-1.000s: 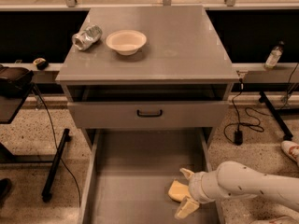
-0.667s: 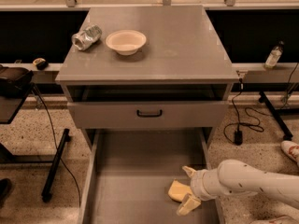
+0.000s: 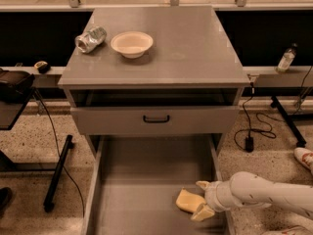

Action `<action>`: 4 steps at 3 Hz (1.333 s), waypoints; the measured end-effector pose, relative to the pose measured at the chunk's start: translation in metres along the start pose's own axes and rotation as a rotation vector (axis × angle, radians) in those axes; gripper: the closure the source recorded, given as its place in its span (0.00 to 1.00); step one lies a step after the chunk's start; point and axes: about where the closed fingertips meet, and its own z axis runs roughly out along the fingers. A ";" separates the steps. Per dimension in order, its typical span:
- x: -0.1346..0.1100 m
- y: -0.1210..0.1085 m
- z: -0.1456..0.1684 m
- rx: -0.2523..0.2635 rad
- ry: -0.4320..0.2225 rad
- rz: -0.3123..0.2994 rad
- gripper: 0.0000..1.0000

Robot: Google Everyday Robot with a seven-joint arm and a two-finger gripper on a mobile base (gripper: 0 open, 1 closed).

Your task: Pick sponge from middle drawer and place on counter

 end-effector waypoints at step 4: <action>0.040 -0.002 0.022 -0.033 -0.004 0.050 0.85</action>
Offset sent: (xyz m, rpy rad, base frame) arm 0.0024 -0.0517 -0.0828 -0.0443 0.0936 -0.0787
